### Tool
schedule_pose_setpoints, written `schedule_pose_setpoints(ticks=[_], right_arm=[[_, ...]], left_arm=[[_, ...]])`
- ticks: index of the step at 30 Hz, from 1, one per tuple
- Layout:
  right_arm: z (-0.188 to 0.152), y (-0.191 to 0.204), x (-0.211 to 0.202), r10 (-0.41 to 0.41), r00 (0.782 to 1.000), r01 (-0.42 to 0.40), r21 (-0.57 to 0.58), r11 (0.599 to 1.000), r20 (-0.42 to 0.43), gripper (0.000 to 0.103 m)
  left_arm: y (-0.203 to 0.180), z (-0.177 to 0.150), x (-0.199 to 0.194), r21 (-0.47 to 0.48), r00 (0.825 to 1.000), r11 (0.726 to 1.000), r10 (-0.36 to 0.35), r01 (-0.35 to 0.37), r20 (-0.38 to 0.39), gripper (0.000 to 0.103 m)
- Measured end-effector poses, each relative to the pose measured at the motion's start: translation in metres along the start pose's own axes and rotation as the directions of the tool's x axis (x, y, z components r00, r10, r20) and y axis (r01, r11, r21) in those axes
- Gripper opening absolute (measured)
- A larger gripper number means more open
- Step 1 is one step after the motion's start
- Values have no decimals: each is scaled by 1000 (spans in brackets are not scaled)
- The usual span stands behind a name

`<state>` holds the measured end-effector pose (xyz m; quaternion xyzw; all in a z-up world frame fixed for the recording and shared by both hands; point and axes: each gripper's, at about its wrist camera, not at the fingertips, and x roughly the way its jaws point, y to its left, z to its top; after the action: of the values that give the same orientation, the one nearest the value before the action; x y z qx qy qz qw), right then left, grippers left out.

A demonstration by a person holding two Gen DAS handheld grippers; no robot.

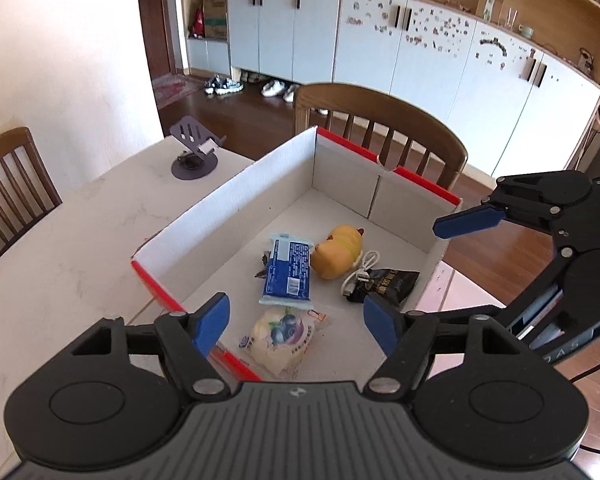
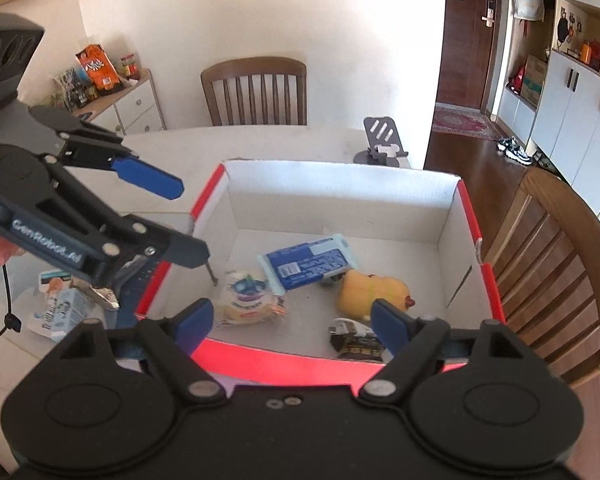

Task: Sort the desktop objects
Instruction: 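Withdraw both grippers from the shoebox back over the placemat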

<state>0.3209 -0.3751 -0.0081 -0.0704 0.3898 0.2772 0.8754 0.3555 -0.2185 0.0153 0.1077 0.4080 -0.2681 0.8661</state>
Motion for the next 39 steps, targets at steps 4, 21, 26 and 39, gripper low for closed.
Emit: schedule_pose_setpoints(ticks=[4,21,26,39], right_arm=[[-6,9,-9,-5,1000,5,12,1000,18,88],[-26,78,-20,-54,998,54,-3,999,41,89],[-30,106,-15,-60,997,60,-2,998,41,89],[-31,185,15,-13,999,15,-37,999,40,89]], left_arm=[[-1,-13,-23,-10,999,1000,8,-8,51,79],[24,-102,-81,-128,996,992,19,-8,88,86],[32,-138,-94,-152,996,988,36,-23,83,100],[76,-217,-124,-237,993,965,118,-109,26,100]])
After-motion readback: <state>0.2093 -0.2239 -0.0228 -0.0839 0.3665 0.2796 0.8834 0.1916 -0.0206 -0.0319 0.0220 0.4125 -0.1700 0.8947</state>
